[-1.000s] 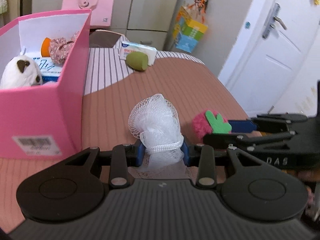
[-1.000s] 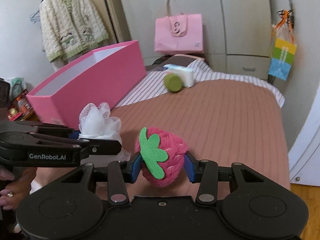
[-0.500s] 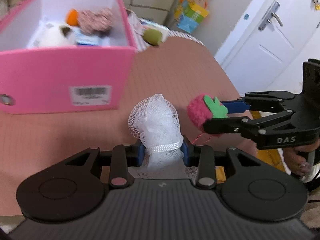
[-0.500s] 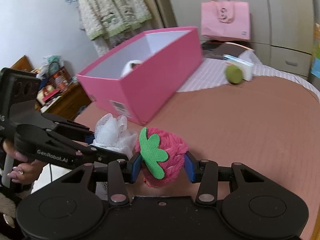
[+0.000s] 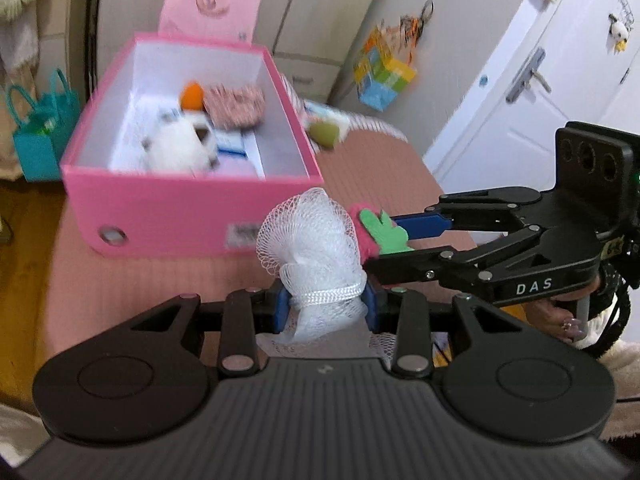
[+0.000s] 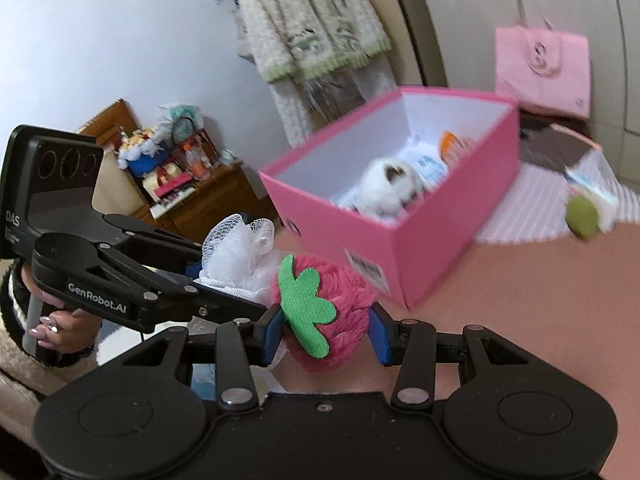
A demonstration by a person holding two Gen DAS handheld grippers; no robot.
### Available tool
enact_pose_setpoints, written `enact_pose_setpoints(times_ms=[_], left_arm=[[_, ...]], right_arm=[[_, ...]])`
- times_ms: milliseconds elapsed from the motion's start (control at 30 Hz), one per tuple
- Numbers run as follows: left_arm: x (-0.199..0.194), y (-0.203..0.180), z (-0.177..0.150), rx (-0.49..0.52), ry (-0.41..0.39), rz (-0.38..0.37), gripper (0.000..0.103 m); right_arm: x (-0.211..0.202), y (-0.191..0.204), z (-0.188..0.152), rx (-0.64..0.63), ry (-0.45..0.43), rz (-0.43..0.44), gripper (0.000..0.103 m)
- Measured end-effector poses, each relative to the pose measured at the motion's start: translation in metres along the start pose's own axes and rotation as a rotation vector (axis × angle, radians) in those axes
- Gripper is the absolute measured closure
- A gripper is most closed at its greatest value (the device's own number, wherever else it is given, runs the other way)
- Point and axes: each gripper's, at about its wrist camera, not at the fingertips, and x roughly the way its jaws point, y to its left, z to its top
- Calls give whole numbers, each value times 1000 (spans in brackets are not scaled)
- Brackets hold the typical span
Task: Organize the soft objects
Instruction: 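Lift the puff with the left gripper while the right carries the strawberry sponge toward the box, then open both grippers over the pink box, releasing the puff and strawberry sponge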
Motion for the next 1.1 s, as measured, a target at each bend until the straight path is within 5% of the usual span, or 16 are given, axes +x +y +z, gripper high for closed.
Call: enact_pose_setpoints(times_ms=[567,800,967,1100], left_arm=[[2,71,88,-11,-211,29,68],[46,96,136,41,-154,87,68],[86,118,151,107,-151,219,68],[101,126,160,135,-139,248,68]], right_arm=[[49,-19,102,18,-172,-38,53],[87,-54,139,58,-149,-124,53],[115,-76,138,45,-123,-231,53],[134,-87,140,29,-78,-262,53]])
